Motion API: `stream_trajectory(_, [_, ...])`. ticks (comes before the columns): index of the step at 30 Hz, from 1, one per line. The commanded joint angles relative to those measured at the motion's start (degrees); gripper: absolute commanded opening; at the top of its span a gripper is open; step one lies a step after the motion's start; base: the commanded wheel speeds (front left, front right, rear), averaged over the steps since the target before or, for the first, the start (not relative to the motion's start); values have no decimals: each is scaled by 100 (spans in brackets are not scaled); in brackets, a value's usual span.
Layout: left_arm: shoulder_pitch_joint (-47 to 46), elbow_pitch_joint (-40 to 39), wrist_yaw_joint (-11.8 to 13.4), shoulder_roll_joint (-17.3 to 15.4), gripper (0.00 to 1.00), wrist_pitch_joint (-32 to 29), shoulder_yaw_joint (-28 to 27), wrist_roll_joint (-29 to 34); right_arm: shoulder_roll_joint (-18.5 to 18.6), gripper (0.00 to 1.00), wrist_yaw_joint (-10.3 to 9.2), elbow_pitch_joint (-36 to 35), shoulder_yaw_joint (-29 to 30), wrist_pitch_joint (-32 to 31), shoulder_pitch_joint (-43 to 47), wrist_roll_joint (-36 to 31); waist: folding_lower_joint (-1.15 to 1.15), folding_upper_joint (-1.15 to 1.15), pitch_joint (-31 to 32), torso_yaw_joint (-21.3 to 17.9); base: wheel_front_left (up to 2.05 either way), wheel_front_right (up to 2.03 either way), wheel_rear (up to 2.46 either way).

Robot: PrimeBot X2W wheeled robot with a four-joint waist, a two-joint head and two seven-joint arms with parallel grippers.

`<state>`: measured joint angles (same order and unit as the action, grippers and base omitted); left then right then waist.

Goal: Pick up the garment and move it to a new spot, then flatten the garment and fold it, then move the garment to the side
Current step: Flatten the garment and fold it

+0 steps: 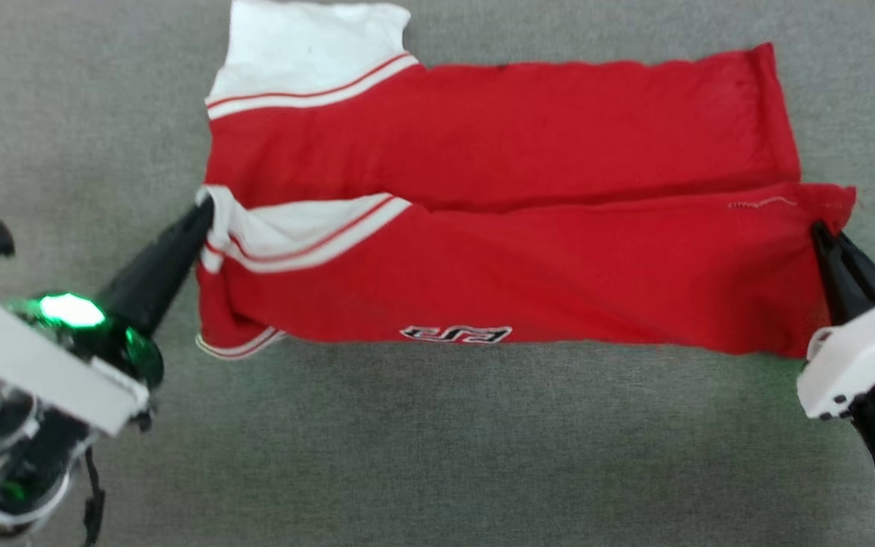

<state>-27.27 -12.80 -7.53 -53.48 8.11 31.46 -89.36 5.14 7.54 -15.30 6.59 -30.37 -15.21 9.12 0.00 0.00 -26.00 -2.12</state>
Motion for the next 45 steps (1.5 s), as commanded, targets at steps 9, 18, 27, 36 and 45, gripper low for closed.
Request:
stream_trajectory(9, [-326, 979, 10, 122, 0, -170, 201, 160, -148, 0, -11, 656, -243, 347, -282, -391, 0, 0, -489, -174, 0, 0, 0])
stream_trajectory(18, [-501, 1527, 11, 4, 100, 311, 925, 646, -210, 28, -11, 919, -150, 717, -195, -424, 0, 0, -320, -207, 0, 0, 0])
stream_trajectory(27, [-1056, 1362, 10, -938, 100, 357, 1822, 1001, -225, 100, -11, 734, -29, 989, 69, -263, 0, 0, 272, -133, 0, 0, 0])
stream_trajectory(36, [-1733, 945, 10, -1754, 100, -1615, 2532, 389, -176, 100, -11, 442, 111, 781, 301, -166, 0, 0, 548, -33, 0, 0, 0])
stream_trajectory(45, [-2002, 1057, 10, -1479, 100, -3229, 2795, -335, -197, 100, -11, 283, -90, 773, 269, -95, 0, 0, 357, -222, 0, 0, 0])
